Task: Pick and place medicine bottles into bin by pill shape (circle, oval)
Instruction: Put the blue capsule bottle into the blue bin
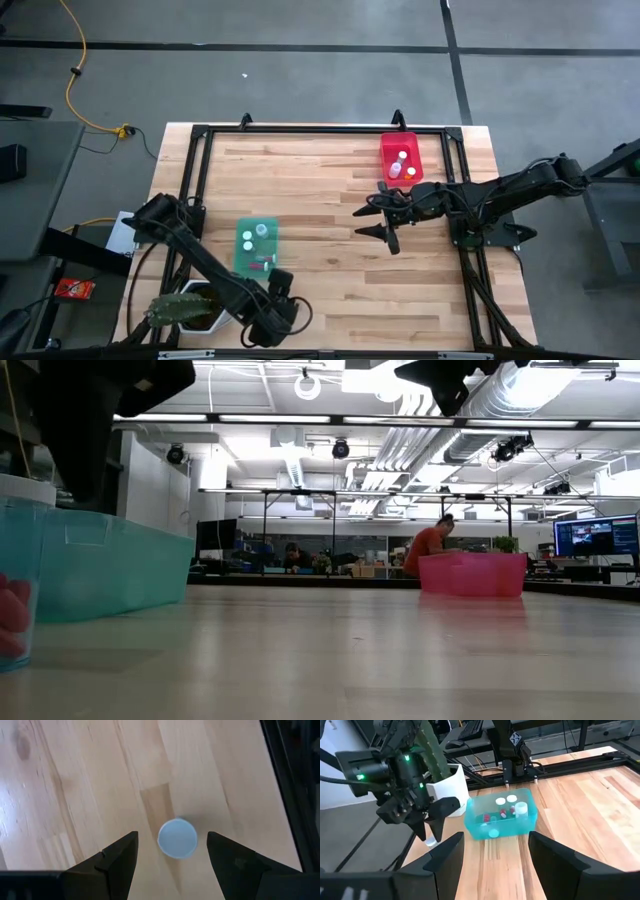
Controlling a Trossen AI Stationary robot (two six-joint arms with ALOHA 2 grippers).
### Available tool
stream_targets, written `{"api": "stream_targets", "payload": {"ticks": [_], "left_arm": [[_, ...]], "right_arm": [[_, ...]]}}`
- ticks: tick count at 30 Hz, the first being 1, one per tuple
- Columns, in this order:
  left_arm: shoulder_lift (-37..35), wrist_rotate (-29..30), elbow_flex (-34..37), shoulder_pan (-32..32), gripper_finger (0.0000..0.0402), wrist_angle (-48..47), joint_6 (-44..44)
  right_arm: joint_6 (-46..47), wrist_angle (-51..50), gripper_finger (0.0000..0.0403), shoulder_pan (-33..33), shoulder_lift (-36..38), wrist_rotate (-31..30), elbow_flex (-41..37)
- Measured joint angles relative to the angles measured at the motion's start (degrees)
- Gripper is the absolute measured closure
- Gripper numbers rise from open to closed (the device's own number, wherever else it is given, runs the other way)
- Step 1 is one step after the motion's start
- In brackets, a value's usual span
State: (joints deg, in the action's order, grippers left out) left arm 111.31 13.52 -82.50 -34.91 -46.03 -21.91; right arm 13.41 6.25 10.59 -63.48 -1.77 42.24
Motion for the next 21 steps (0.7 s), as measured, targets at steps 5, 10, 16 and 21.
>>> {"api": "stream_targets", "payload": {"ticks": [5,10,16,21], "left_arm": [[0.8,-1.4,0.0,0.8,0.0177,-0.3,0.5],[2.3,-3.0,0.0,0.9,0.0177,0.7,0.5],[2.5,-2.2,0.0,0.8,0.0186,1.1,-0.8],[2.3,-1.8,0.0,0.9,0.0229,0.8,0.0]], "right_arm": [[0.0,-0.1,0.0187,0.0,0.0,-1.3,0.0],[0.0,0.0,0.0187,0.0,0.0,-1.3,0.0],[0.0,-0.8,0.0187,0.0,0.0,-1.3,0.0],[0.0,-0.9,0.0187,0.0,0.0,-1.7,0.0]]}}
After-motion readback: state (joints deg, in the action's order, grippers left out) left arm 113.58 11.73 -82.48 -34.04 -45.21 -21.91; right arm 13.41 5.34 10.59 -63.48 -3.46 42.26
